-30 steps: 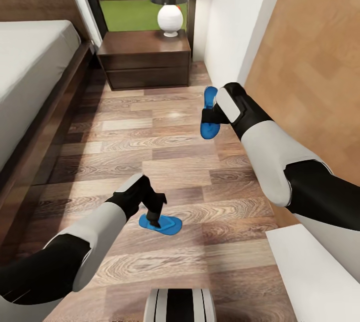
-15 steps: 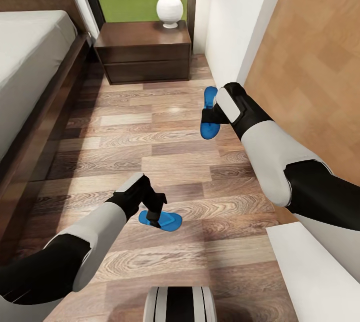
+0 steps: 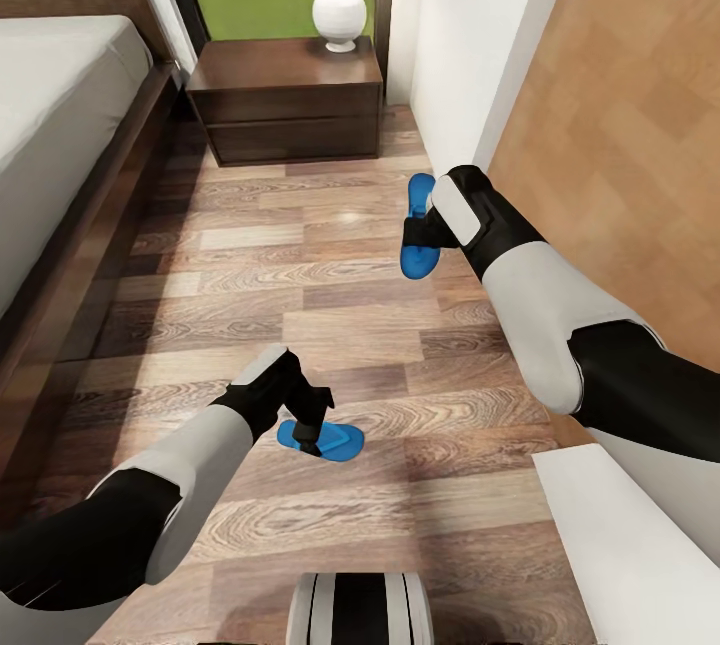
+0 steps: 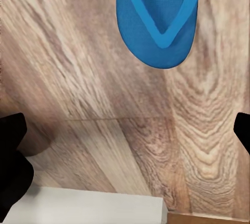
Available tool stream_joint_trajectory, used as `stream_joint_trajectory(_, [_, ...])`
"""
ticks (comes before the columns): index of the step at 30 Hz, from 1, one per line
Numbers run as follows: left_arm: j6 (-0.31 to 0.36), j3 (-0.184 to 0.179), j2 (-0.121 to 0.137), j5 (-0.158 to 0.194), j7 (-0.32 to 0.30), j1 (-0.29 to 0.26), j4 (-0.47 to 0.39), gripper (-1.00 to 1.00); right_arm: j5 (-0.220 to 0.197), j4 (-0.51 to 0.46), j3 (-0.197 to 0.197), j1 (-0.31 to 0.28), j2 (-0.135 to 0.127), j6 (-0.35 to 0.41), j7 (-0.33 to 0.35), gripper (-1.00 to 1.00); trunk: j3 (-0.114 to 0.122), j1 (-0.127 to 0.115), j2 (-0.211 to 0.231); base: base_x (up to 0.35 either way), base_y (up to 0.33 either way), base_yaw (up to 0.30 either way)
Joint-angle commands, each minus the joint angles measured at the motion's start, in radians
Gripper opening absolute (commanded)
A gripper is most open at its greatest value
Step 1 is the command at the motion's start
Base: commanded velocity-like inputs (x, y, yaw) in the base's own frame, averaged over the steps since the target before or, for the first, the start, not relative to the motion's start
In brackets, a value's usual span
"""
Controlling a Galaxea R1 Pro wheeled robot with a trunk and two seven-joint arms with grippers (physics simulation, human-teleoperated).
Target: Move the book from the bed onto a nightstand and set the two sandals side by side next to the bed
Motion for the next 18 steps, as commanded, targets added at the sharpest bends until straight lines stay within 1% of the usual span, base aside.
stream_joint_trajectory(1, [0.007, -0.007, 0.001, 0.002, 0.002, -0.001, -0.001, 1.00, -0.010, -0.001, 0.006, -0.001, -0.001, 0.002, -0.008, -1.00, -0.005, 0.000, -0.001, 0.000, 0.000, 0.000])
stream_joint_trajectory(6, [0.008, -0.007, 0.001, 0.002, 0.000, -0.001, -0.002, 1.00, -0.010, -0.001, 0.006, -0.001, -0.001, 0.002, -0.008, -1.00, -0.024, 0.002, -0.002, 0.000, 0.000, 0.000])
stream_joint_trajectory(10, [0.008, -0.008, 0.001, 0.002, -0.003, -0.001, -0.003, 1.00, -0.010, -0.001, 0.006, -0.001, -0.001, 0.002, -0.008, -1.00, -0.024, 0.002, -0.002, 0.000, 0.000, 0.000])
stream_joint_trajectory(13, [0.009, -0.009, 0.001, 0.002, -0.039, -0.001, -0.004, 1.00, -0.010, -0.001, 0.006, -0.001, -0.001, 0.002, -0.008, -1.00, -0.024, 0.002, -0.002, 0.000, 0.000, 0.000])
stream_joint_trajectory(18, [0.010, -0.009, 0.001, 0.002, -0.059, -0.001, -0.004, 1.00, -0.010, -0.001, 0.006, -0.001, -0.001, 0.002, -0.008, -1.00, -0.024, 0.002, -0.002, 0.000, 0.000, 0.000])
